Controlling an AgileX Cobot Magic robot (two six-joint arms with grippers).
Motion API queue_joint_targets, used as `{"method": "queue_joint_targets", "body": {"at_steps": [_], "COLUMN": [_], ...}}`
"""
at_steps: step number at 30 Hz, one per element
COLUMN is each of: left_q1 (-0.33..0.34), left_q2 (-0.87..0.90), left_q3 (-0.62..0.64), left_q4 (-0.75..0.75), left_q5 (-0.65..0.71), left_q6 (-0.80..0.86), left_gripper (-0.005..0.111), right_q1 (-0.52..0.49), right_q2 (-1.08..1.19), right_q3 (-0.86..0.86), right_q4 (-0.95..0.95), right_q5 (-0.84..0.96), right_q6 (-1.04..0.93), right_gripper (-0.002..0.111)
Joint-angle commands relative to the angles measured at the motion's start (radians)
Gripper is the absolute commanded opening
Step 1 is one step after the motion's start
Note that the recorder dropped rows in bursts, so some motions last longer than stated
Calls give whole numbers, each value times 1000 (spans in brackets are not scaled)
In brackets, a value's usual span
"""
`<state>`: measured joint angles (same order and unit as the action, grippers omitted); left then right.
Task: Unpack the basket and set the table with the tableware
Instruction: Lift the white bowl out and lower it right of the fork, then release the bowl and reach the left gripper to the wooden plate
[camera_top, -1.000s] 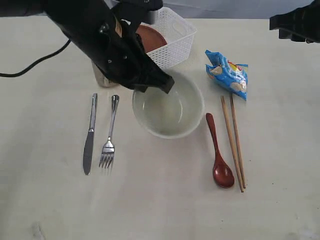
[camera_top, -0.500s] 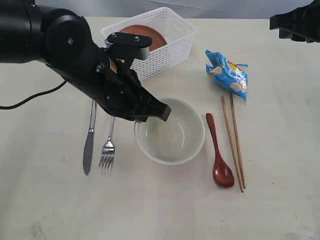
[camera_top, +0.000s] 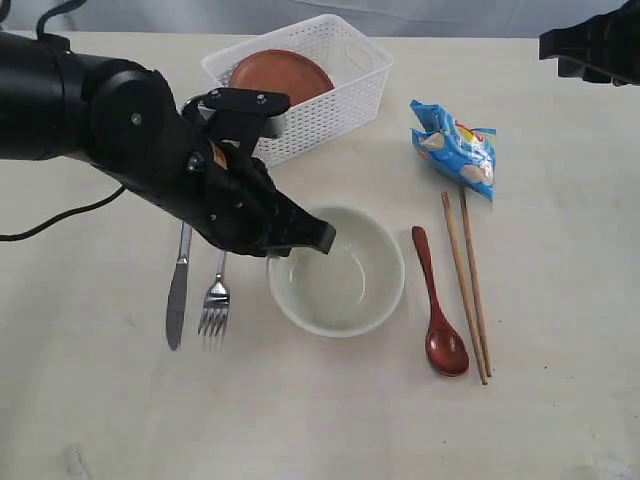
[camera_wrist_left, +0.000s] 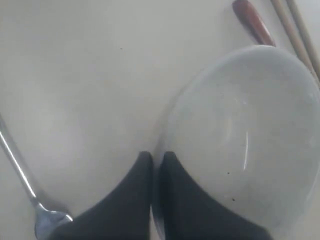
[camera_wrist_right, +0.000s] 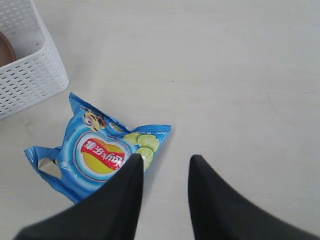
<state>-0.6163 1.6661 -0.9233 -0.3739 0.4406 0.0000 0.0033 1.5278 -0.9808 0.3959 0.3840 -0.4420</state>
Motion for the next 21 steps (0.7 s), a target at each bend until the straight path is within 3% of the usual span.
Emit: {"method": "queue_joint_targets", "body": {"at_steps": [1,6,15,21], "left_q1": [-7,-7,-7,2], "left_q2": [38,43,43,10], "left_q3": [2,2,2,-31], "left_q4": [-30,-30,-30,9], "left_q5": [-12,-25,-16,-13], "left_q6": [0,0,0,0], "left_gripper": [0,4,57,64], "right_q1": [-6,-6,-6,-6], "right_q2": [-7,-7,-7,-7], "right_q3": [1,1,1,1], "right_q4": [3,3,3,3], "right_q5": [-2,-2,-2,3], "right_q6": [-8,-8,-8,-4], "right_gripper": [30,30,30,30]}}
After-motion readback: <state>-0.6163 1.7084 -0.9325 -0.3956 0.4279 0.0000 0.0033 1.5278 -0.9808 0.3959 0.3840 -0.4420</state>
